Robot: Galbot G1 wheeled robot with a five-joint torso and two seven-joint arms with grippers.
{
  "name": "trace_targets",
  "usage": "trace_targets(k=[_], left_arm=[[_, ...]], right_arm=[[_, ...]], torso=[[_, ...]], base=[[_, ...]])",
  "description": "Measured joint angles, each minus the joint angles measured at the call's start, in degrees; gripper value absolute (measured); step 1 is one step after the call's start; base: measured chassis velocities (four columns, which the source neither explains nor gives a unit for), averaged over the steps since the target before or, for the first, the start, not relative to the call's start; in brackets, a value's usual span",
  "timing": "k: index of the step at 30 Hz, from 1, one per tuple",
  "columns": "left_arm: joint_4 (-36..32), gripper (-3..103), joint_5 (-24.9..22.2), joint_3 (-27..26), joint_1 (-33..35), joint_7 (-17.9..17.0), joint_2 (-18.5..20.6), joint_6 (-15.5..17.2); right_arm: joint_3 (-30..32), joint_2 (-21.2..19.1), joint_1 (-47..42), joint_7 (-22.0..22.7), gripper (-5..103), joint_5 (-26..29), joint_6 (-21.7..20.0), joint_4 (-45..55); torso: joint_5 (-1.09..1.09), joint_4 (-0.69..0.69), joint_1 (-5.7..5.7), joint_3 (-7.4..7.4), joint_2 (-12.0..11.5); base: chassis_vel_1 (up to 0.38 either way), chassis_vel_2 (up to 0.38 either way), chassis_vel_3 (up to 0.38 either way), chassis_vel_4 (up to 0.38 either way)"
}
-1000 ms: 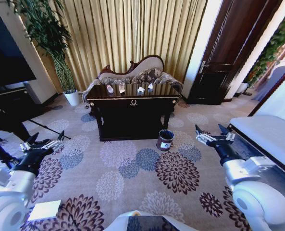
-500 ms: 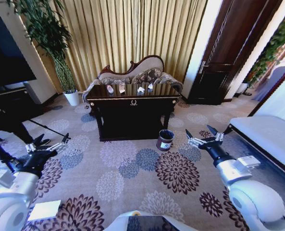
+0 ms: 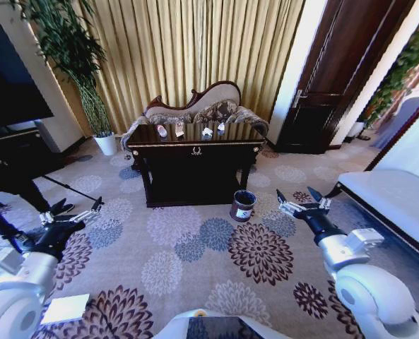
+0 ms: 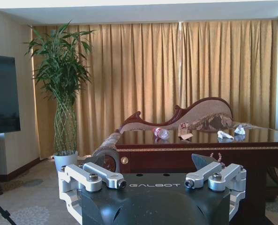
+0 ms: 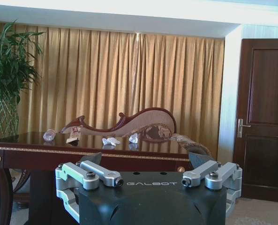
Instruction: Move to the front of the table and place the trash on the table into the trash bin.
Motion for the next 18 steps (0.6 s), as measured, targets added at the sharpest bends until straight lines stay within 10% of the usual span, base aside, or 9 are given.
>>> trace_targets(k=[18], left_arm=[[0.02,100,0.46,-0.04,0.36,-0.02,-0.15,-1.75]], right_arm=[[-0.29,-0.02,-0.19,-1.68,100,-1.13,0.74,0.01]], torso=[[-0.01,0.01,0.05,0.02,-0.03]], base=[[-0.167,0.157,0.16,-0.148]])
